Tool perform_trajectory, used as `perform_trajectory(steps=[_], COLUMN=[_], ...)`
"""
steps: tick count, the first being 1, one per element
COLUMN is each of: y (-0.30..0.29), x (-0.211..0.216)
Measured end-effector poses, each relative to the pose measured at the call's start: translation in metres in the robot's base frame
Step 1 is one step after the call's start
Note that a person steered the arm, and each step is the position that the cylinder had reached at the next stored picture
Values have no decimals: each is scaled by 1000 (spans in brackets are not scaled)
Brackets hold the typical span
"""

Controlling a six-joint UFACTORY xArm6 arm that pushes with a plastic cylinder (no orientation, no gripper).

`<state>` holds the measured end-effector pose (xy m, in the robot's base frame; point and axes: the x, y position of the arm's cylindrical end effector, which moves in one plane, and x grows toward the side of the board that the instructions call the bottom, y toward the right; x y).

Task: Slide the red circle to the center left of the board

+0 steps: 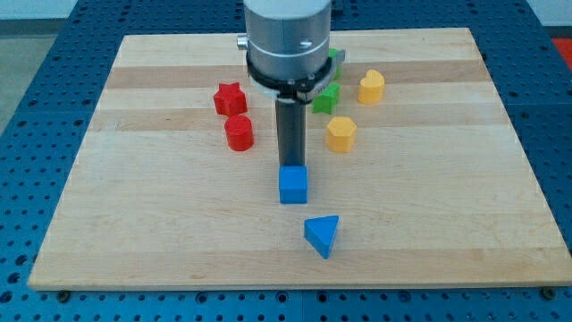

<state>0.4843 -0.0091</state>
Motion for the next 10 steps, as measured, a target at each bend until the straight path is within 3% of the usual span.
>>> perform_trajectory(steps=[1,3,6,10], y=[0,0,0,-28], x=[26,33,-30,-63])
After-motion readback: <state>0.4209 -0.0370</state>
